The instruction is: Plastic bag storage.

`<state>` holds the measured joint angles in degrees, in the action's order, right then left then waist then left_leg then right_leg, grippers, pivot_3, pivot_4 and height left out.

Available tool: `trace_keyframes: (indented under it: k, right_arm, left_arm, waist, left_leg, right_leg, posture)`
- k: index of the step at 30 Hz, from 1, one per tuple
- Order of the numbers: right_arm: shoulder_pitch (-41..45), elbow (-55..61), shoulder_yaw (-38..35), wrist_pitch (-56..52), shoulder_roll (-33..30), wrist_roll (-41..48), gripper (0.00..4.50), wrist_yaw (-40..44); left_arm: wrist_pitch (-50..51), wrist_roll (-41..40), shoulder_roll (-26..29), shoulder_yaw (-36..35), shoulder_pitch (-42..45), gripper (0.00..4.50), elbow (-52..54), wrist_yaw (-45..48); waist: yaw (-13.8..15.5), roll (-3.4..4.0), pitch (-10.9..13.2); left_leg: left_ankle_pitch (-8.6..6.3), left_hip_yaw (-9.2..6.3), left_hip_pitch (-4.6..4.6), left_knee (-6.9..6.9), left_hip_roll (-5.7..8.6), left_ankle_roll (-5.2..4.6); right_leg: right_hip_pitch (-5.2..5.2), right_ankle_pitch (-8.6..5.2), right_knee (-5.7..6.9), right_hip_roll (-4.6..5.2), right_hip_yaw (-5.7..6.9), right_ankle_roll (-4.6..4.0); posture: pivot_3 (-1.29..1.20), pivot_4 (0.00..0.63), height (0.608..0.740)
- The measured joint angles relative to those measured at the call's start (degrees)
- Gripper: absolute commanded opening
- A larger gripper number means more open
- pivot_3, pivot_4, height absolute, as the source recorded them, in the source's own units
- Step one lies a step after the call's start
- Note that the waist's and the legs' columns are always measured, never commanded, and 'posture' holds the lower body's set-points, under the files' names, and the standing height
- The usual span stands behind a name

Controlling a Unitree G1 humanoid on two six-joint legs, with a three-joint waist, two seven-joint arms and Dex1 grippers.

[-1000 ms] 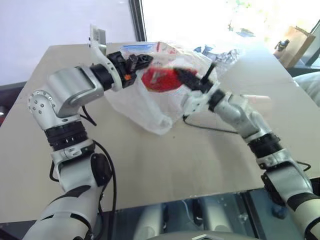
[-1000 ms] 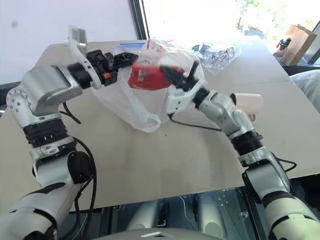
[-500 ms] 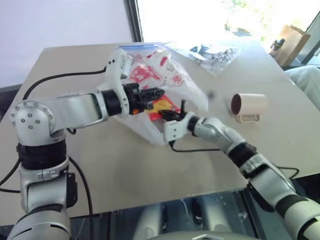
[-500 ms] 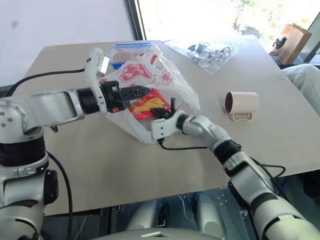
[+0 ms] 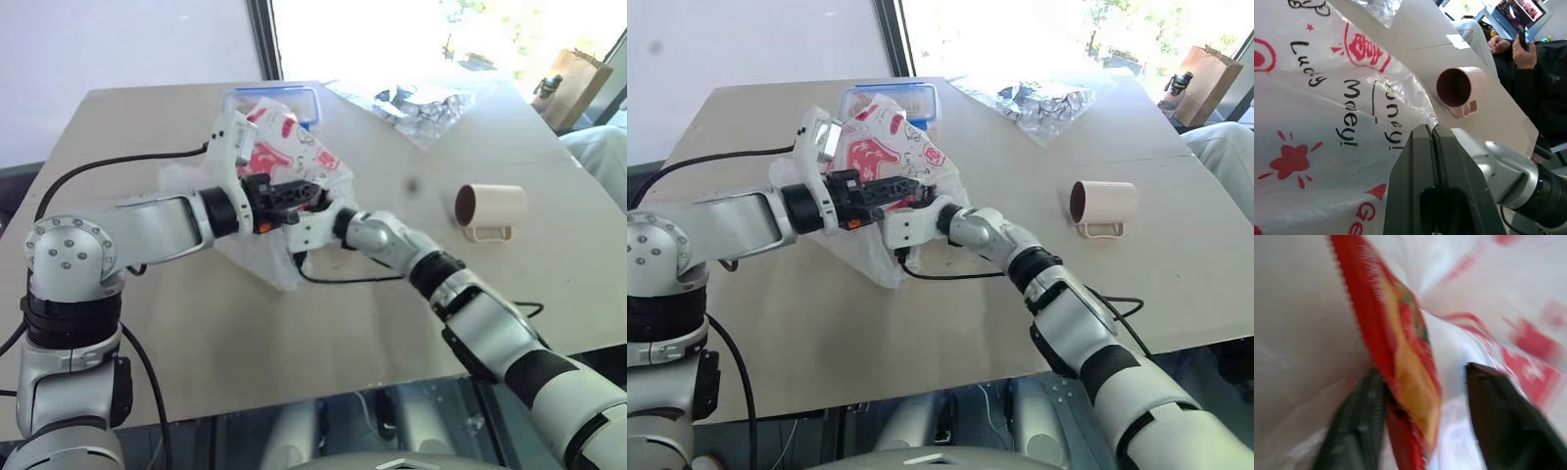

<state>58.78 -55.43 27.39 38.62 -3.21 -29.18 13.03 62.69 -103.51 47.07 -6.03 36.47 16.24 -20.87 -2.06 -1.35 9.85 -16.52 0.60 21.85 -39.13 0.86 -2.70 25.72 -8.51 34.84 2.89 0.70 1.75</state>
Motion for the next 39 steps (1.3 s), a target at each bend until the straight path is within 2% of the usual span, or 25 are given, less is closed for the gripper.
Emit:
trace_keyframes:
  k: [1, 2, 8, 13, 16, 19, 23, 25, 29, 32, 35, 39]
  right_arm:
    - [-3.1, 4.6, -1.5, -1.0, -1.6, 2.9, 4.49, 3.2]
    - [-4.5, 6.4, -2.1, -1.5, -2.3, 4.2, 4.49, 4.6]
    - [-18.7, 34.2, -7.2, -18.2, -8.9, 16.4, 4.49, 17.7]
    - [-28.8, 64.7, -13.6, -40.6, -15.7, 29.2, 4.49, 25.0]
    - [-34.3, 76.6, -17.7, -53.7, -20.5, 35.4, 4.49, 26.7]
    - [-41.5, 85.4, -22.9, -64.5, -29.5, 38.3, 4.49, 28.2]
    - [-49.6, 86.1, -30.9, -73.1, -40.7, 38.2, 4.49, 29.4]
    - [-51.6, 83.2, -31.4, -73.4, -44.5, 36.9, 4.49, 30.2]
    - [-49.5, 73.5, -30.8, -73.3, -44.6, 34.8, 4.49, 28.4]
    - [-45.2, 64.3, -27.3, -70.7, -43.7, 32.3, 4.49, 27.9]
    - [-41.1, 57.9, -25.5, -68.6, -40.9, 31.9, 3.63, 27.9]
    - [-36.3, 50.8, -24.1, -66.6, -38.1, 31.8, 1.70, 28.0]
  left_arm:
    - [-0.8, 1.8, -0.1, -0.1, -1.1, 0.00, 0.0, 0.2]
    - [-1.0, 2.8, -0.1, -0.1, -1.6, 0.00, -0.1, 0.3]
    - [-4.4, 8.5, -2.6, -0.5, -2.8, 0.00, -1.6, 0.6]
    - [-5.7, 14.3, -5.0, -0.5, -2.2, 0.00, -3.4, 1.2]
    - [-5.8, 16.9, -5.7, -0.8, -2.0, 0.00, -4.0, 2.1]
    - [-5.7, 19.5, -6.4, -0.6, -1.9, 0.00, -3.8, 3.8]
    - [-5.5, 23.4, -7.7, -0.4, -1.5, 0.00, -3.5, 6.2]
    - [-5.5, 25.4, -8.4, -0.1, -1.3, 0.00, -3.4, 7.7]
    - [-4.8, 28.1, -9.7, 0.5, 0.1, 0.00, -3.3, 9.9]
    - [-3.7, 29.2, -10.7, 0.3, 1.5, 0.00, -3.4, 10.5]
    - [-2.9, 29.5, -10.8, -0.6, 1.9, 0.00, -3.4, 10.5]
    - [-1.8, 29.7, -11.0, -2.2, 1.5, 0.00, -3.2, 9.5]
  waist:
    - [0.0, 0.00, 0.0]
    - [0.0, 0.00, 0.0]
    - [0.3, 0.02, 0.0]
    - [1.3, 0.03, 0.0]
    - [1.9, 0.02, 0.0]
    - [2.9, 0.03, 0.0]
    - [3.0, 0.02, 0.0]
    - [2.9, -0.01, 0.0]
    - [2.3, -0.05, 0.0]
    - [2.3, -0.06, 0.0]
    - [2.1, -0.06, 0.0]
    - [1.9, -0.08, 0.0]
  left_leg:
    - [0.00, 0.00, 0.00, 0.00, -0.01, 0.00]
    - [0.00, 0.01, 0.00, 0.00, -0.01, 0.00]
    - [0.00, 0.03, 0.01, -0.04, -0.02, 0.00]
    - [0.00, 0.06, -0.02, -0.05, -0.03, 0.00]
    - [0.00, 0.09, -0.01, -0.07, 0.00, 0.00]
    - [-0.01, 0.15, -0.01, -0.08, 0.01, -0.02]
    - [0.00, 0.32, -0.04, -0.11, 0.02, -0.04]
    - [0.00, 0.39, -0.10, -0.11, -0.01, -0.05]
    - [0.00, 0.62, -0.19, -0.16, -0.05, -0.05]
    - [0.01, 0.59, -0.15, -0.20, -0.06, -0.06]
    - [0.00, 0.58, -0.15, -0.21, -0.08, -0.08]
    - [-0.01, 0.51, -0.12, -0.21, -0.09, -0.09]
  right_leg:
    - [0.00, 0.00, 0.00, 0.00, 0.00, 0.00]
    - [0.00, 0.00, 0.00, 0.00, 0.00, 0.00]
    - [0.00, 0.00, 0.03, 0.02, 0.00, 0.00]
    - [-0.02, 0.00, 0.05, 0.01, 0.02, 0.00]
    - [-0.04, -0.01, 0.03, 0.02, 0.04, 0.01]
    - [-0.05, -0.01, 0.01, 0.02, 0.03, 0.01]
    - [-0.07, -0.04, -0.02, 0.00, -0.08, 0.01]
    - [-0.11, -0.06, -0.02, -0.07, -0.12, -0.01]
    - [-0.10, -0.08, 0.04, -0.19, -0.36, -0.03]
    - [-0.10, -0.05, 0.03, -0.21, -0.36, 0.01]
    - [-0.09, -0.01, 0.03, -0.20, -0.39, 0.04]
    - [-0.09, -0.01, 0.03, -0.17, -0.35, 0.03]
  posture:
    - [0.00, 0.150, 0.740]
    - [0.00, 0.150, 0.740]
    - [0.00, 0.150, 0.740]
    - [0.00, 0.150, 0.740]
    - [0.00, 0.150, 0.740]
    - [0.00, 0.150, 0.740]
    - [0.00, 0.150, 0.740]
    - [0.00, 0.150, 0.740]
    - [0.00, 0.150, 0.740]
    - [0.00, 0.150, 0.740]
    - [0.00, 0.150, 0.740]
    - [0.00, 0.150, 0.740]
